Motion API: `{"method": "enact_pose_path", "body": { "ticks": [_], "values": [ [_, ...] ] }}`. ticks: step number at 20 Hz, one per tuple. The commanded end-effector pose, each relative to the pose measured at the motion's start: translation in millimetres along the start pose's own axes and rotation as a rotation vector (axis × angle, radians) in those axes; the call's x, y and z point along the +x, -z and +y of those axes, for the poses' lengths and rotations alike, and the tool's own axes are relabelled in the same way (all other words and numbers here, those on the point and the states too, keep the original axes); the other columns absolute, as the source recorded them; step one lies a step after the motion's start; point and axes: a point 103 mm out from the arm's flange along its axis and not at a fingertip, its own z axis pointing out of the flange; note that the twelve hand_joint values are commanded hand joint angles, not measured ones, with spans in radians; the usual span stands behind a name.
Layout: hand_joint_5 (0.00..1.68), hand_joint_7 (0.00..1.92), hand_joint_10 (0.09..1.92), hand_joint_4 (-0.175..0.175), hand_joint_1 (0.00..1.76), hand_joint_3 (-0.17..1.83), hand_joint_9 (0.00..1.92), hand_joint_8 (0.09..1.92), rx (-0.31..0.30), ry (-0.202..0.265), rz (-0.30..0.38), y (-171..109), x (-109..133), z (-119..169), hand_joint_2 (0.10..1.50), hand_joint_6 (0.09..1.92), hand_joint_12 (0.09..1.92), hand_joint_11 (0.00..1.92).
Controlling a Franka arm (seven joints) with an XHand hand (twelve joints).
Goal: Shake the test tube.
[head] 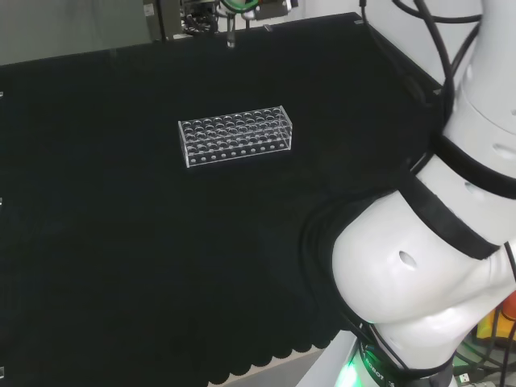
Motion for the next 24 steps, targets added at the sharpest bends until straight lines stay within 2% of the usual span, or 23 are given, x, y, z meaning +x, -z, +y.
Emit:
{"method": "enact_pose_path", "body": {
  "ticks": [1,7,12,21,24],
  "values": [
    [1.55,1.85,0.09,-0.175,1.24,0.69,1.79,0.19,-0.045,0.029,0.047,42.8,2.0,-29.8,0.56,0.13,0.97,1.18],
    [1.56,1.86,0.09,-0.175,1.24,0.7,1.79,0.18,-0.049,0.056,0.072,48.7,17.9,-43.8,0.56,0.13,0.96,1.18],
    [1.56,1.86,0.09,-0.175,1.24,0.7,1.79,0.18,-0.042,0.095,0.131,50.9,48.1,-48.9,0.56,0.12,0.96,1.18],
    [1.56,1.86,0.09,-0.175,1.24,0.7,1.79,0.18,-0.043,0.266,0.205,59.6,128.9,-62.7,0.56,0.12,0.96,1.19],
    [1.56,1.86,0.09,-0.175,1.24,0.7,1.79,0.18,-0.05,0.276,0.205,62.1,134.9,-64.5,0.56,0.12,0.96,1.19]
  ]
}}
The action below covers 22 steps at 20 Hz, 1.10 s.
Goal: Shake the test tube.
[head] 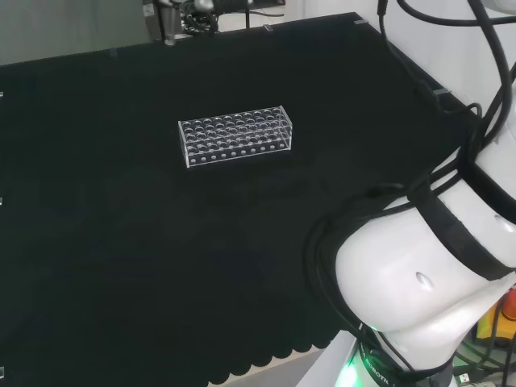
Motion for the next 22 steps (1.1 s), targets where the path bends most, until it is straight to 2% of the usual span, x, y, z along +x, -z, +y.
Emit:
{"method": "enact_pose_path", "body": {
  "ticks": [1,4,7,14,22],
  "values": [
    [1.56,1.86,0.09,-0.175,1.24,0.7,1.79,0.18,-0.008,0.052,0.01,1.6,23.8,-0.4,0.56,0.11,0.96,1.19],
    [1.56,1.86,0.09,-0.175,1.24,0.7,1.79,0.17,-0.003,0.017,-0.028,1.4,5.7,-2.8,0.56,0.11,0.96,1.19],
    [1.56,1.86,0.09,-0.175,1.24,0.7,1.79,0.17,0.012,-0.046,-0.078,-0.4,-25.0,-8.2,0.56,0.11,0.96,1.19],
    [1.57,1.86,0.09,-0.175,1.24,0.7,1.79,0.17,0.068,-0.231,-0.223,0.0,-114.0,-30.2,0.56,0.11,0.96,1.19],
    [1.57,1.87,0.09,-0.175,1.24,0.7,1.79,0.17,0.128,-0.441,-0.387,15.3,-216.9,-59.4,0.55,0.1,0.96,1.19]
  ]
}}
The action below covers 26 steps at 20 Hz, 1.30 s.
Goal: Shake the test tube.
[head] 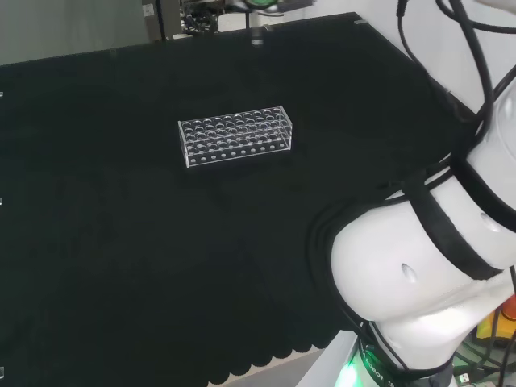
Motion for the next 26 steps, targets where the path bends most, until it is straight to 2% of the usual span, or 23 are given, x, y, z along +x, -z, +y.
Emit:
{"method": "enact_pose_path", "body": {
  "ticks": [1,3,5,9,15,22,26],
  "values": [
    [1.57,1.87,0.09,-0.175,1.24,0.7,1.79,0.17,0.073,-0.202,-0.136,-13.5,-93.1,-4.3,0.55,0.1,0.96,1.19],
    [1.57,1.87,0.09,-0.175,1.24,0.7,1.79,0.17,0.082,-0.242,-0.162,-13.2,-107.6,-1.9,0.55,0.1,0.96,1.19],
    [1.57,1.87,0.09,-0.175,1.24,0.7,1.79,0.16,0.084,-0.259,-0.171,-12.3,-113.3,1.3,0.55,0.1,0.95,1.19],
    [1.57,1.87,0.09,-0.175,1.24,0.7,1.8,0.16,0.077,-0.23,-0.153,-14.7,-98.9,10.2,0.55,0.1,0.95,1.19],
    [1.57,1.87,0.09,-0.175,1.24,0.7,1.79,0.16,0.066,-0.115,-0.069,-22.9,-38.8,23.5,0.55,0.1,0.95,1.19],
    [1.57,1.87,0.09,-0.175,1.24,0.7,1.79,0.16,0.044,0.054,0.03,-20.8,40.1,28.5,0.55,0.1,0.95,1.2],
    [1.57,1.87,0.09,-0.175,1.24,0.7,1.8,0.16,0.026,0.146,0.097,-11.1,76.3,27.0,0.55,0.09,0.95,1.2]
  ]
}}
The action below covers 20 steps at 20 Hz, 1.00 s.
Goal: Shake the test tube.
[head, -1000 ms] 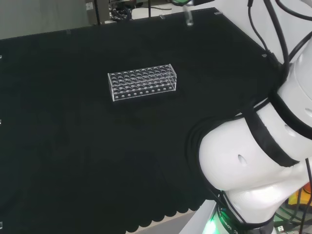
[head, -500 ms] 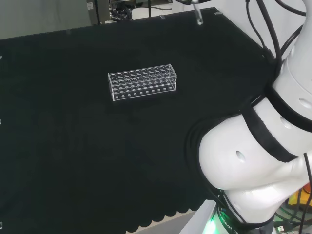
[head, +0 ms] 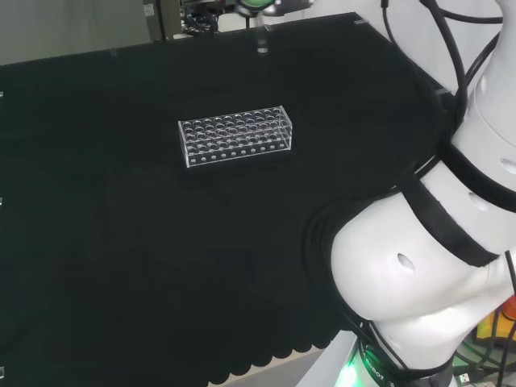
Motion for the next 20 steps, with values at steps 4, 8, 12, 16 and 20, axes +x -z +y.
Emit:
{"method": "enact_pose_path", "body": {
  "ticks": [4,8,12,16,20],
  "values": [
    [1.57,1.87,0.09,-0.175,1.24,0.7,1.8,0.16,-0.055,0.234,0.138,22.2,83.1,-5.0,0.55,0.09,0.95,1.2],
    [1.57,1.87,0.09,-0.175,1.24,0.7,1.8,0.15,-0.082,0.294,0.173,34.9,99.4,-9.5,0.55,0.09,0.95,1.2],
    [1.58,1.87,0.09,-0.175,1.24,0.7,1.8,0.15,-0.084,0.294,0.172,37.2,98.0,-7.8,0.55,0.09,0.95,1.2],
    [1.58,1.87,0.09,-0.175,1.24,0.7,1.8,0.15,-0.062,0.243,0.128,26.8,78.8,-1.7,0.55,0.09,0.95,1.2],
    [1.58,1.87,0.09,-0.175,1.24,0.7,1.8,0.15,-0.017,0.155,0.048,8.0,45.0,5.4,0.55,0.09,0.95,1.2]
  ]
}}
